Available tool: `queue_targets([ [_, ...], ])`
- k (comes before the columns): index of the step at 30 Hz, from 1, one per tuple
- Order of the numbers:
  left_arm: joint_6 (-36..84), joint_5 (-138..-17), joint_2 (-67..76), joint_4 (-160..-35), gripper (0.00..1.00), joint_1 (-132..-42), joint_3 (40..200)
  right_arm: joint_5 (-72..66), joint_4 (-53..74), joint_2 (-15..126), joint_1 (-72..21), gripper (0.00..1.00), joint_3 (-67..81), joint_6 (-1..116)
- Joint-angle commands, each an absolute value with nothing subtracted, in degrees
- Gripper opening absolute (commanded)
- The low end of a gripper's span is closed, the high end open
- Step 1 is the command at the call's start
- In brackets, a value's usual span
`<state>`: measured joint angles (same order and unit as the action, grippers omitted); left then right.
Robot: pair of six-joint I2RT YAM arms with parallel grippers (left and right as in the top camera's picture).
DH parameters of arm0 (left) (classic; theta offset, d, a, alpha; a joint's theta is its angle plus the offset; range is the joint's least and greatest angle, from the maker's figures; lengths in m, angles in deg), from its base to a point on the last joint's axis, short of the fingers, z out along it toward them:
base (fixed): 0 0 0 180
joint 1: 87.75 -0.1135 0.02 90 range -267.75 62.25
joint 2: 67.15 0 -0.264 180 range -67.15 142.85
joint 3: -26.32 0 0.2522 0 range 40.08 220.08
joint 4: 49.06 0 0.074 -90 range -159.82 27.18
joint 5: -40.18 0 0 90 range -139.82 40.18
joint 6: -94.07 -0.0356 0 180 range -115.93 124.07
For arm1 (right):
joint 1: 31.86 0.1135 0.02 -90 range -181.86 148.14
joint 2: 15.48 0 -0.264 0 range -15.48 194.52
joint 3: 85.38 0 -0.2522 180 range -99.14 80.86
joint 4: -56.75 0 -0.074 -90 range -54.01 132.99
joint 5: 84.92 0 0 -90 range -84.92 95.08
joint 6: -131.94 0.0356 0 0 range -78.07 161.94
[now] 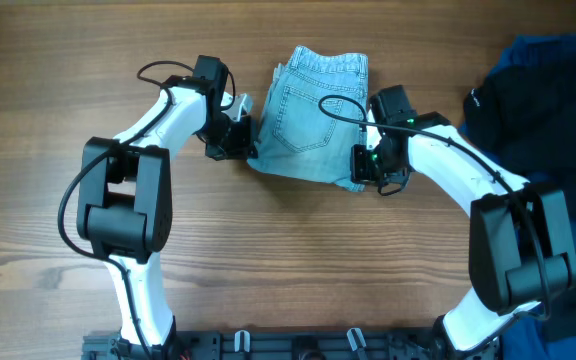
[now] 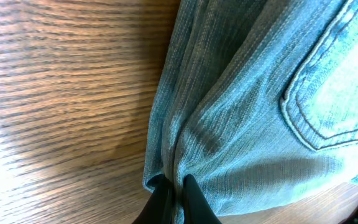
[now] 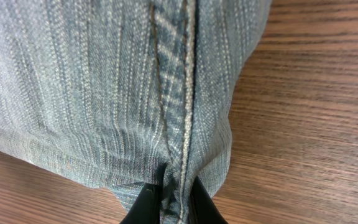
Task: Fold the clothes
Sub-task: 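Press both grippers against the jeans' sides to square the bundle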
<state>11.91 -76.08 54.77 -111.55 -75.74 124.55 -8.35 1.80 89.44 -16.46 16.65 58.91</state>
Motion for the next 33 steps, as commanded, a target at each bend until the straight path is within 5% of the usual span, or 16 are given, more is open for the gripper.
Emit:
queue_targets([
  [1,12.0,-72.3,54.4,-110.7,0.04,-77.2,124.2,-0.7,1.1,90.5,-18.3,0.04,17.4,55.1],
  [18,12.1,-72.3,54.3,-107.5,0.04,-77.4,124.4,14.3,1.6,90.5,-18.3,0.05,14.3,42.1],
  [21,12.1,-72.6,54.0,-107.6,0.13,-77.4,124.7,14.2,-0.4,90.2,-18.3,0.15,12.2,41.3],
  [24,12.1,-74.2,52.8,-107.5,0.40,-77.4,125.6,12.3,-4.6,88.8,-18.3,0.47,8.5,41.4],
  [27,12.3,-75.0,50.3,-107.5,0.49,-77.4,128.2,6.2,-8.4,86.4,-18.3,0.51,3.8,42.1],
  [30,14.3,-78.2,48.3,-105.9,0.47,-77.2,129.6,0.8,-8.0,83.1,-18.3,0.54,2.0,42.1],
  [32,15.8,-79.0,48.2,-103.9,0.35,-76.9,129.6,-0.4,-6.2,81.8,-18.3,0.42,2.0,42.3],
  [33,16.6,-78.9,48.3,-102.3,0.25,-76.7,129.6,-0.5,-5.0,81.7,-18.3,0.25,2.0,43.1],
])
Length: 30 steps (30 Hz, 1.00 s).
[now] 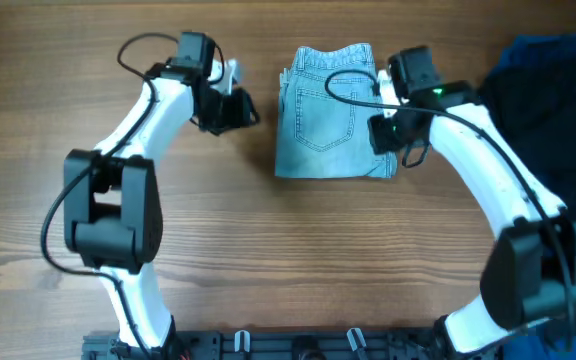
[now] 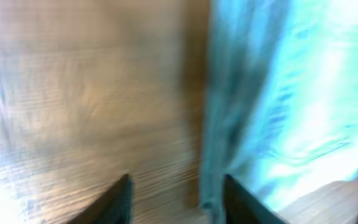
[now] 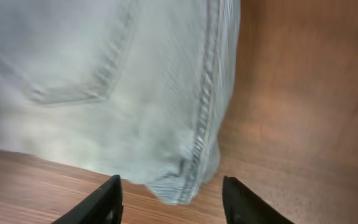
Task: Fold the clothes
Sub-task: 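Press both grippers against the jeans' sides to square the bundle, then grasp the jeans' top-left corner with the left gripper, retract right arm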
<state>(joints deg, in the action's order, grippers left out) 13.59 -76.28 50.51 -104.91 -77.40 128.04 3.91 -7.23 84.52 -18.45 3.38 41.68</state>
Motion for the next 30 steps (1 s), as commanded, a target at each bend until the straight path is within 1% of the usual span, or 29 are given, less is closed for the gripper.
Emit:
queue_targets([
  [1,17.0,-78.9,48.6,-100.9,0.17,-76.6,129.6,-0.5,-4.3,81.8,-18.4,0.14,2.0,43.7],
  [2,17.9,-78.9,48.9,-99.2,0.10,-76.4,129.6,-0.5,-3.6,82.2,-18.5,0.06,2.2,44.2],
  [3,18.9,-79.0,49.4,-96.8,0.04,-76.3,129.6,-0.5,-2.5,82.6,-18.8,0.04,2.9,45.5],
  [8,20.0,-79.0,51.2,-88.6,0.05,-74.2,129.6,-0.5,0.4,85.8,-20.8,0.04,5.9,49.6],
  [12,20.0,-78.9,52.3,-83.0,0.07,-71.7,129.6,-2.8,3.3,89.3,-21.2,0.05,9.0,49.6],
  [17,21.3,-78.4,56.1,-80.2,0.07,-69.7,129.6,-4.0,6.8,93.0,-21.2,0.04,12.0,49.9],
  [21,21.3,-75.1,60.5,-80.2,0.07,-69.5,129.6,-4.0,8.8,93.4,-21.2,0.04,13.3,50.1],
  [25,21.3,-70.7,62.0,-80.2,0.07,-70.3,129.6,-6.5,9.0,91.2,-21.7,0.04,11.6,49.8],
  [28,21.3,-71.0,61.0,-79.8,0.04,-71.1,130.2,-7.9,7.3,87.0,-23.2,0.04,8.7,49.6],
  [30,21.3,-72.9,58.4,-80.9,0.04,-71.4,131.8,-7.8,6.4,82.4,-25.1,0.04,7.0,49.4],
])
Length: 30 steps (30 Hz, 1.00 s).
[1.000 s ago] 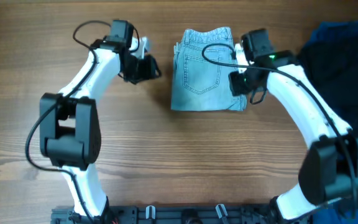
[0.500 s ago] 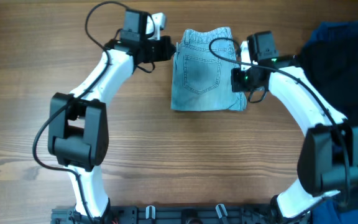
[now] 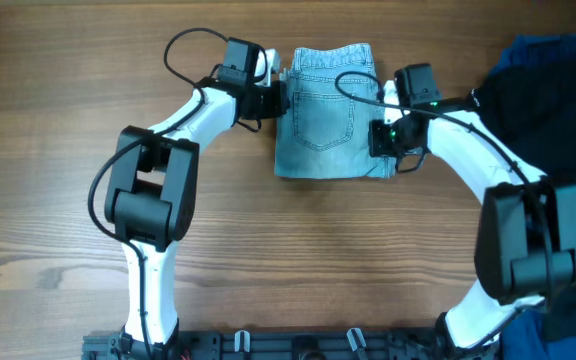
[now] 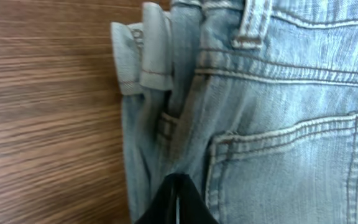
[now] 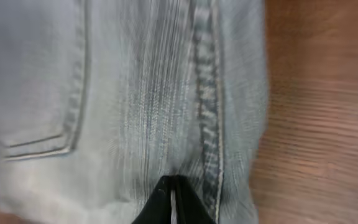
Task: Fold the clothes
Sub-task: 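Grasp the jeans' top-left corner with the left gripper, retract right arm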
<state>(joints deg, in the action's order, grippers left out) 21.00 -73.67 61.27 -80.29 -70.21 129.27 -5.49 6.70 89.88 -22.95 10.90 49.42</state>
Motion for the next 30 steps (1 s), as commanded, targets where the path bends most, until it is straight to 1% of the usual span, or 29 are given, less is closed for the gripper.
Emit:
queue_targets([
  [1,21.3,-74.1,56.4,-80.8,0.04,-71.4,132.6,-7.7,6.4,79.6,-26.4,0.04,6.8,49.5],
  [3,21.2,-74.4,53.7,-80.5,0.05,-71.0,133.3,-6.6,6.2,76.6,-28.6,0.04,6.8,49.6],
  [6,21.3,-74.4,50.7,-76.8,0.11,-70.2,133.5,-4.8,6.0,74.1,-32.5,0.05,6.8,49.6],
  [7,21.3,-74.4,50.6,-75.2,0.13,-69.9,133.5,-4.4,5.8,74.0,-33.5,0.13,6.8,49.6],
  [8,21.3,-74.4,50.6,-74.1,0.29,-69.8,133.5,-4.1,5.4,74.0,-34.4,0.34,6.9,49.6],
  [9,21.3,-73.1,50.9,-73.2,0.33,-69.5,133.5,-4.1,5.0,74.2,-35.3,1.00,7.2,49.6],
  [11,21.3,-70.2,51.6,-72.9,0.32,-68.7,133.5,-4.1,5.0,74.2,-35.9,1.00,7.5,49.6],
  [16,21.3,-68.5,55.8,-70.3,0.31,-65.4,133.5,-4.1,5.0,74.2,-35.9,1.00,7.5,49.6],
  [20,21.3,-65.6,60.4,-70.8,0.29,-63.4,133.5,-4.1,5.0,74.2,-35.9,1.00,7.5,49.6],
  [25,21.2,-56.3,64.1,-75.8,0.27,-63.4,133.5,-4.1,5.0,74.2,-35.9,1.00,7.5,49.6],
  [30,21.3,-48.5,66.4,-82.1,0.21,-65.2,133.5,-4.1,5.0,74.2,-35.9,1.00,7.5,49.6],
])
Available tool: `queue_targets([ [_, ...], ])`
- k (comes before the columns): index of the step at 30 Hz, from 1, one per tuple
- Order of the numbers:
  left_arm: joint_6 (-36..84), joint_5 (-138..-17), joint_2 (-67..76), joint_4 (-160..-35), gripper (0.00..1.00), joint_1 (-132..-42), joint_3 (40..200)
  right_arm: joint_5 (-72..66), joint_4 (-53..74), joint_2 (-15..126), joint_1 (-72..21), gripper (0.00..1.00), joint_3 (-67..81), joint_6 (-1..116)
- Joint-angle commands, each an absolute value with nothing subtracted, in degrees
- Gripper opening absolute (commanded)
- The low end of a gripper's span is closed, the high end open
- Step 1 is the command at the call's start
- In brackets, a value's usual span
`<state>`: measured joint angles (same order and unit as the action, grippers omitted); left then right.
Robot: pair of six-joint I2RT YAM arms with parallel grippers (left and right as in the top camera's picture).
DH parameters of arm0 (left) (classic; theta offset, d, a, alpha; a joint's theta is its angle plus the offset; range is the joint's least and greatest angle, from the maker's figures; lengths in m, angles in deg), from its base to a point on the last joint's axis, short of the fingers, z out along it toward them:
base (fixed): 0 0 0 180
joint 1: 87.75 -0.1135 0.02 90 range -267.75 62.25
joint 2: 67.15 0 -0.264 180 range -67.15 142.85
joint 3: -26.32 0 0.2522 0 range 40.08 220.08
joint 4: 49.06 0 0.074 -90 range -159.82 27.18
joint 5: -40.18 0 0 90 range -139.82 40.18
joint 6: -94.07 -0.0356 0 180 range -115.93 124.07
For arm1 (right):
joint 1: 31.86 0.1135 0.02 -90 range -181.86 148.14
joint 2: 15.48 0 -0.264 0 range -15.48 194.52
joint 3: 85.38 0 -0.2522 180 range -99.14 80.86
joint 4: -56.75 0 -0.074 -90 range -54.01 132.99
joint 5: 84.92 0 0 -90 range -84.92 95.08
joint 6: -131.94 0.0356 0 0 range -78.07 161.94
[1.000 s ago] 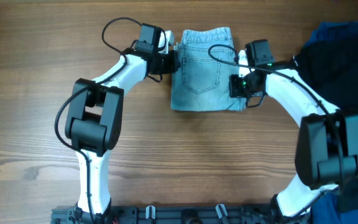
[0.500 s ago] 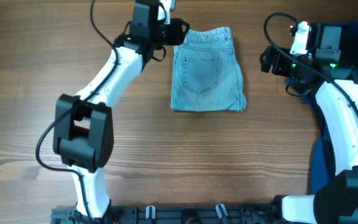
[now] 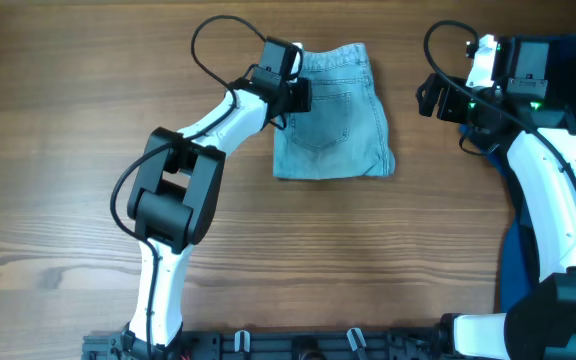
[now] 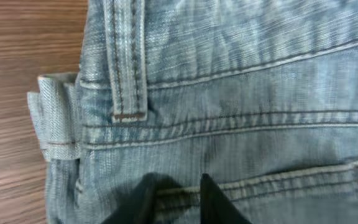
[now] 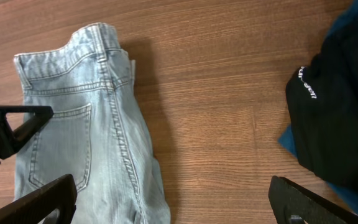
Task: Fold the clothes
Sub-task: 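Grasp the jeans' top-left corner with the left gripper, retract right arm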
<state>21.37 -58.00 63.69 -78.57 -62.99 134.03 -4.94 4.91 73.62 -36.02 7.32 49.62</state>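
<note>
Light blue denim shorts (image 3: 340, 125) lie folded flat on the table, waistband at the far side. My left gripper (image 3: 295, 95) rests on their upper left part, just below the waistband. In the left wrist view its fingers (image 4: 146, 198) stand slightly apart on flat denim (image 4: 241, 93), a pocket seam between them. My right gripper (image 3: 431, 100) hovers to the right of the shorts, clear of them. It is wide open, with only bare wood between its fingers (image 5: 39, 200); the shorts (image 5: 86, 143) show at the left.
A pile of dark navy and black clothes (image 3: 558, 60) lies at the table's right edge, close to my right arm, and fills the right side of the right wrist view (image 5: 340, 112). The wooden table (image 3: 268, 260) stretches to the front and left.
My right gripper was shut against the shorts' right side; now it is off them to the right, wide open. My left gripper sits nearer the waistband, its fingers parted.
Both grippers first held the shorts' near corners, shut on the hem. Then the shorts lay folded and square with both grippers open and off them. After that both pressed shut on the shorts' sides. Now only the left touches them.
</note>
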Motion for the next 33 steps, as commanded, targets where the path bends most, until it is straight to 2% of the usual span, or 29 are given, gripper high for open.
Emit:
queue_targets([
  [1,21.3,-46.6,66.4,-84.0,0.19,-65.9,133.5,-4.1,5.0,74.2,-35.9,1.00,7.5,49.6],
  [5,21.3,-39.4,66.4,-89.8,0.13,-69.7,133.5,-4.1,5.0,74.2,-35.9,1.00,7.5,49.6],
  [8,21.3,-39.1,66.2,-94.8,0.08,-74.5,133.5,-4.1,5.0,74.2,-35.9,1.00,7.5,49.6],
  [12,21.0,-40.8,61.1,-97.0,0.13,-79.1,133.5,-4.1,5.0,74.2,-35.9,1.00,7.5,49.6],
  [15,21.1,-43.2,56.0,-97.7,0.29,-79.2,133.5,-4.1,5.0,74.2,-35.9,1.00,7.5,49.6],
  [17,21.6,-44.7,51.7,-99.0,0.61,-79.2,133.5,-4.1,5.0,74.2,-35.9,1.00,7.5,49.6],
  [18,22.7,-44.8,49.8,-99.8,0.71,-79.3,133.5,-4.1,5.0,74.2,-35.9,1.00,7.5,49.6],
  [20,24.6,-44.9,46.4,-101.5,0.83,-79.6,133.5,-4.1,5.0,74.2,-35.9,1.00,7.5,49.6],
  [24,26.1,-44.9,44.0,-105.3,0.82,-81.2,133.5,-4.1,5.0,74.2,-35.9,1.00,7.5,49.6],
  [31,29.0,-44.9,49.7,-109.5,0.82,-83.6,133.3,-4.1,5.0,74.2,-35.9,1.00,7.5,49.6],
  [33,30.1,-47.3,50.9,-110.3,0.75,-83.9,133.3,-4.1,5.0,74.2,-35.9,1.00,7.5,49.6],
])
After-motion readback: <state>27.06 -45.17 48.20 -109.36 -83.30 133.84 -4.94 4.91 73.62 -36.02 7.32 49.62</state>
